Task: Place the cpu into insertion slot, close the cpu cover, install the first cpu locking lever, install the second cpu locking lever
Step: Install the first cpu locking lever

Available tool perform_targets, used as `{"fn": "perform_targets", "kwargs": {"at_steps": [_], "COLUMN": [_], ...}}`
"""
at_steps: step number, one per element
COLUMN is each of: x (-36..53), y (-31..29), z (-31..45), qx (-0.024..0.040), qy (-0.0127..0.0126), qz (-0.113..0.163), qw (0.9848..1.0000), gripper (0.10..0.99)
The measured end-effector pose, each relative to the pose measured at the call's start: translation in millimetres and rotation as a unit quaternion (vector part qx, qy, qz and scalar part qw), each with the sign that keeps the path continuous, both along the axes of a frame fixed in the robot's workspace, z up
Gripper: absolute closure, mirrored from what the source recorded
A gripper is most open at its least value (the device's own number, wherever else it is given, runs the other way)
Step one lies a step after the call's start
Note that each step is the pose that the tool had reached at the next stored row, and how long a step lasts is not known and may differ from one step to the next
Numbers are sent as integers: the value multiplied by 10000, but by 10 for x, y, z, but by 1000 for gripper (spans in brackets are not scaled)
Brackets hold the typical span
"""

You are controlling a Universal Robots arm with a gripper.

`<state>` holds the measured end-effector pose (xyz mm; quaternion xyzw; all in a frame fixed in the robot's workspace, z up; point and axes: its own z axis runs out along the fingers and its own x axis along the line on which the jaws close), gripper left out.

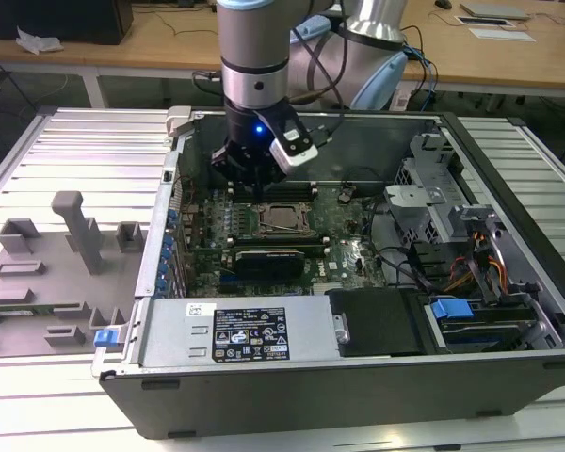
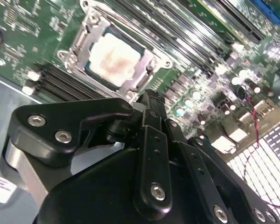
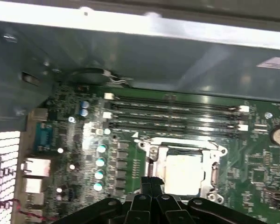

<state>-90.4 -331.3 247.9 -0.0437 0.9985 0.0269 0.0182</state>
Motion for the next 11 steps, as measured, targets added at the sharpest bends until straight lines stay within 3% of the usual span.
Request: {"fn": "perform_targets", "kwargs": {"at_steps": [4, 11], "x": [-92, -192], "y": [3, 4], "z": [0, 0], "qx": [12, 249], "qy": [-18, -80], "qz": [1, 0], "qw": [10000, 9997], "gripper": [980, 980]}}
